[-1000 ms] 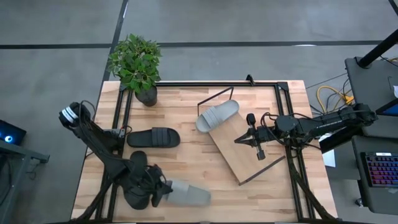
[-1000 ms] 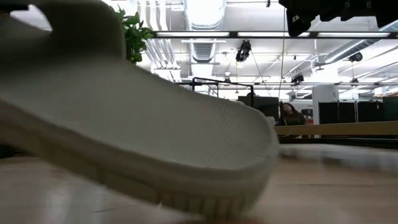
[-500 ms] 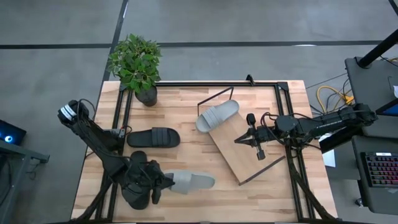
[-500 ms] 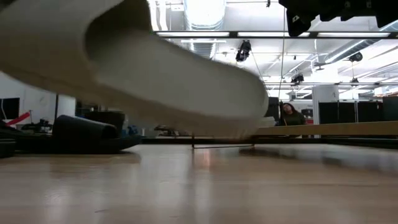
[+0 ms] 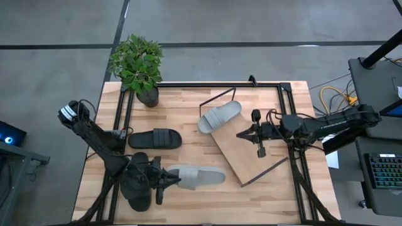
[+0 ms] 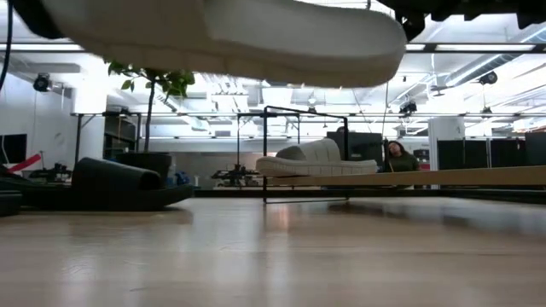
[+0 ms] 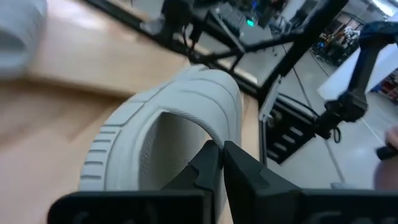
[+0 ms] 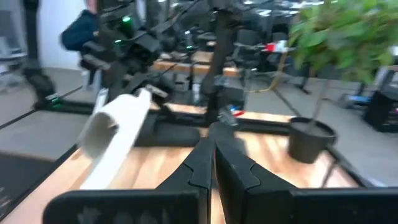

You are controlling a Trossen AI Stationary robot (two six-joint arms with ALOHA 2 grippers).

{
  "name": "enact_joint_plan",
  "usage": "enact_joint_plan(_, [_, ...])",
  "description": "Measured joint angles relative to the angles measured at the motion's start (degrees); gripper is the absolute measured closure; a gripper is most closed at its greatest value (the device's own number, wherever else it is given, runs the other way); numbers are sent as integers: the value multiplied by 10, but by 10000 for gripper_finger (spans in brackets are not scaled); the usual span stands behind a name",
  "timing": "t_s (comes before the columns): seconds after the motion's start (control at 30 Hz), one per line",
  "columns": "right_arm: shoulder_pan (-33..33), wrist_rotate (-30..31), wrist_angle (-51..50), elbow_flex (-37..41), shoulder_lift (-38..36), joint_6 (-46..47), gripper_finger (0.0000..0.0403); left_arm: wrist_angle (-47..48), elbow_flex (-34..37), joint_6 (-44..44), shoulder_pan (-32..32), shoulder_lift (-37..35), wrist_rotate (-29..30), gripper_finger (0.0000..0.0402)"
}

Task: Pick and place slides into the shelf
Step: Put the gray slide on the shelf

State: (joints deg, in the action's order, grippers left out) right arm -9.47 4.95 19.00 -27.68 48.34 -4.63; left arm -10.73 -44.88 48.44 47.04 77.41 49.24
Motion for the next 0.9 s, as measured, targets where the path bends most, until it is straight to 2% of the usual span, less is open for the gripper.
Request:
enact_joint_plan(0.47, [0,1,-26,-13,-3,42,393,-70,0,-167,-63,-5,12,402])
enact_joint_plan(0.63, [0,-33,-21,-13,-7,13,361,-103,-1,-207,-73,-13,13,402])
enact_joint_plan(0.73, [-8,-51,-16,-14,-5,-39,329,-117,-1,-209,-81,-18,12,402])
enact_joint_plan(0.9, [-51,-50,-1,-38,14,-214,280,-116,-1,-204,-91,-34,12,402])
